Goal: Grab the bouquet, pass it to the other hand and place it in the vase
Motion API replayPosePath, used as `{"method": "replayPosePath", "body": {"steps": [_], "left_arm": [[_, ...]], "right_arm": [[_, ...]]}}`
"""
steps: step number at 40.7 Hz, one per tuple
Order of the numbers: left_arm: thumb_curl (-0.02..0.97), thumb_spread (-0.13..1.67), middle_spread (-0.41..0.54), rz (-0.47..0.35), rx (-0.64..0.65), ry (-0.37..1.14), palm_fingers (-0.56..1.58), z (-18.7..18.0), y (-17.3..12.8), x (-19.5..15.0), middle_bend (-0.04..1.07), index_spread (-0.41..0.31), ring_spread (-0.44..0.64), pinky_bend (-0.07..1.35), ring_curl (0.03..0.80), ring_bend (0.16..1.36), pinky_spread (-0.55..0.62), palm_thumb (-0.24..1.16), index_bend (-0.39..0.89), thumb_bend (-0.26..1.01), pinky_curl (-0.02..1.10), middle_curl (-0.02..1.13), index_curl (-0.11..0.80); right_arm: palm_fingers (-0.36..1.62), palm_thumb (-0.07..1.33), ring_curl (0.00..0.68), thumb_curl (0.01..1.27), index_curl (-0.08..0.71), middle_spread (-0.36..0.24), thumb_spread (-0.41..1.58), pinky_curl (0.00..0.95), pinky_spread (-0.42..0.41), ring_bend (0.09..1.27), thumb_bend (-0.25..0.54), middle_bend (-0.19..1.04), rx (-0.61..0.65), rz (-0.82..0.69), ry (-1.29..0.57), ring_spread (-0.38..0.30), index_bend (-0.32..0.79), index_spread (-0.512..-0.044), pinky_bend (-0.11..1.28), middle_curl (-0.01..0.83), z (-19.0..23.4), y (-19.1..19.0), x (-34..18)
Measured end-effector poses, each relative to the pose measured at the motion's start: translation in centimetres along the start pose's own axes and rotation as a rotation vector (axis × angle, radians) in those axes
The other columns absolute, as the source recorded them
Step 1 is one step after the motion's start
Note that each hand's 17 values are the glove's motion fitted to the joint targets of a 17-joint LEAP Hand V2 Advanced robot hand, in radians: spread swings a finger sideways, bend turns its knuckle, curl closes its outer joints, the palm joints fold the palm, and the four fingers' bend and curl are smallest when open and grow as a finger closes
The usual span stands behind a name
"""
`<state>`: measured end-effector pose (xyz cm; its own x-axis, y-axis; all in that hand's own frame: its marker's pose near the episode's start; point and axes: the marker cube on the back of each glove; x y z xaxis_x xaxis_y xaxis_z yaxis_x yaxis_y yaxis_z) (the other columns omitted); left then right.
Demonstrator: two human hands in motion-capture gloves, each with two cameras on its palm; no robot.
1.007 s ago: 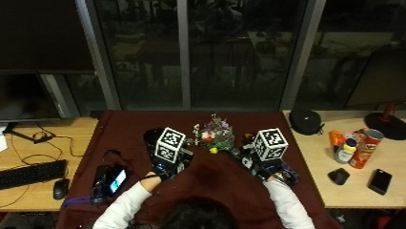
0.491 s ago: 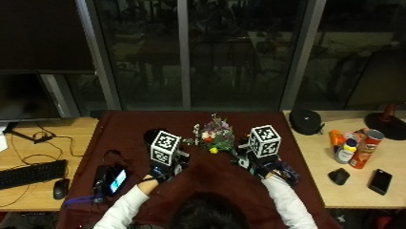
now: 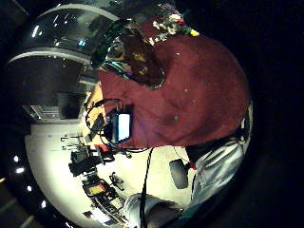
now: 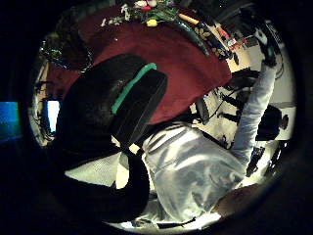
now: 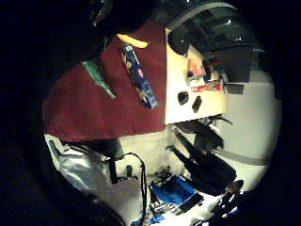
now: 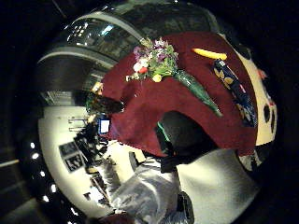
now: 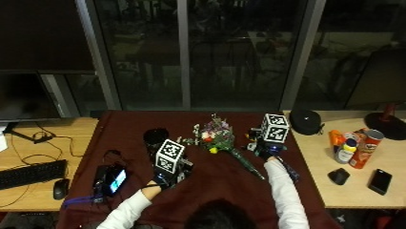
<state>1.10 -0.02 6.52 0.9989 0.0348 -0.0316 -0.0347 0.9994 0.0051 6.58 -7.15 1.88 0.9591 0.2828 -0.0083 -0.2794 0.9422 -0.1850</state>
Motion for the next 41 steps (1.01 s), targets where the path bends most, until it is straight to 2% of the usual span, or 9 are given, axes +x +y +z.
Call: {"method": "replayPosePath", "body": {"steps": [5, 13, 16, 24, 29, 33, 38, 40, 41], "left_arm": [[0.204, 1.15, 0.148, 0.007, 0.007, 0.009, 0.32, -0.2, 0.0, 0.0, 0.17, -0.037, 0.20, 0.34, 0.275, 0.55, 0.23, 0.11, 0.15, -0.02, 0.30, 0.24, 0.306], [0.216, 1.15, 0.148, 0.002, 0.020, 0.038, 0.32, -1.1, -0.6, -0.7, 0.17, -0.049, 0.20, 0.34, 0.282, 0.55, 0.23, 0.11, 0.17, -0.02, 0.31, 0.26, 0.319], [0.219, 1.15, 0.148, -0.001, 0.022, 0.052, 0.32, -1.2, -0.6, -0.9, 0.17, -0.057, 0.20, 0.33, 0.283, 0.54, 0.23, 0.11, 0.17, -0.02, 0.31, 0.26, 0.325], [0.228, 1.15, 0.147, -0.015, -0.019, 0.054, 0.33, -0.2, -0.2, -1.3, 0.16, -0.064, 0.20, 0.32, 0.286, 0.53, 0.23, 0.11, 0.17, -0.02, 0.32, 0.27, 0.338], [0.232, 1.15, 0.142, -0.027, -0.048, 0.041, 0.33, 0.2, 0.2, -1.5, 0.16, -0.072, 0.20, 0.32, 0.289, 0.53, 0.23, 0.10, 0.17, -0.02, 0.32, 0.27, 0.346], [0.236, 1.16, 0.138, -0.026, -0.051, 0.042, 0.33, 0.4, 0.1, -1.3, 0.16, -0.075, 0.20, 0.31, 0.290, 0.53, 0.23, 0.11, 0.18, -0.01, 0.33, 0.27, 0.351], [0.240, 1.16, 0.138, -0.015, -0.054, 0.036, 0.33, 0.3, 0.1, -0.9, 0.16, -0.078, 0.20, 0.31, 0.291, 0.52, 0.23, 0.12, 0.17, -0.02, 0.33, 0.27, 0.356], [0.240, 1.16, 0.136, -0.009, -0.067, 0.034, 0.34, 0.4, 0.1, -0.7, 0.16, -0.078, 0.20, 0.31, 0.292, 0.52, 0.23, 0.12, 0.17, -0.02, 0.33, 0.27, 0.358], [0.241, 1.16, 0.138, -0.006, -0.078, 0.034, 0.34, 0.5, 0.1, -0.7, 0.16, -0.079, 0.20, 0.31, 0.292, 0.52, 0.23, 0.12, 0.17, -0.02, 0.33, 0.27, 0.358]], "right_arm": [[0.46, 0.48, 0.364, 0.28, 0.057, 0.003, 1.05, 0.392, 0.149, 0.71, 0.010, 0.30, -0.033, 0.047, -0.033, -0.044, 0.01, -0.195, 0.73, 0.348, 2.1, -2.8, 1.0], [0.42, 0.51, 0.389, 0.31, 0.016, 0.012, 1.03, 0.411, 0.072, 0.77, -0.020, 0.30, -0.154, 0.124, -0.058, -0.067, -0.02, -0.174, 0.83, 0.369, 9.5, -7.2, 2.4], [0.47, 0.53, 0.385, 0.32, 0.036, 0.011, 1.01, 0.403, 0.056, 0.75, -0.015, 0.31, -0.193, 0.153, -0.075, -0.077, 0.07, -0.168, 0.82, 0.375, 12.4, -8.3, 3.1], [0.52, 0.58, 0.377, 0.34, 0.080, -0.013, 1.00, 0.384, 0.037, 0.71, -0.018, 0.30, -0.189, 0.263, -0.036, -0.095, 0.10, -0.169, 0.77, 0.387, 15.0, -5.7, 2.8], [0.56, 0.58, 0.378, 0.35, 0.094, -0.039, 1.00, 0.374, 0.030, 0.70, -0.023, 0.32, -0.262, 0.208, -0.077, -0.109, 0.09, -0.171, 0.74, 0.400, 17.4, -5.1, 2.2], [0.58, 0.60, 0.380, 0.36, 0.099, -0.053, 0.99, 0.367, 0.022, 0.70, -0.020, 0.33, -0.319, 0.261, -0.012, -0.116, 0.07, -0.172, 0.72, 0.407, 18.4, -4.3, 2.2], [0.69, 0.66, 0.387, 0.36, 0.099, -0.076, 0.99, 0.367, -0.065, 0.71, -0.008, 0.36, -0.388, 0.305, 0.061, -0.140, 0.07, -0.200, 0.72, 0.421, 18.7, -3.6, 1.7], [0.80, 0.70, 0.399, 0.37, 0.133, -0.085, 1.00, 0.358, -0.099, 0.74, 0.008, 0.32, -0.421, 0.304, 0.087, -0.149, 0.16, -0.230, 0.68, 0.413, 18.7, -3.5, 1.3], [0.73, 0.68, 0.379, 0.37, 0.110, -0.088, 1.00, 0.361, -0.096, 0.70, -0.010, 0.34, -0.426, 0.297, 0.093, -0.148, 0.07, -0.224, 0.70, 0.421, 18.7, -3.4, 1.1]]}}
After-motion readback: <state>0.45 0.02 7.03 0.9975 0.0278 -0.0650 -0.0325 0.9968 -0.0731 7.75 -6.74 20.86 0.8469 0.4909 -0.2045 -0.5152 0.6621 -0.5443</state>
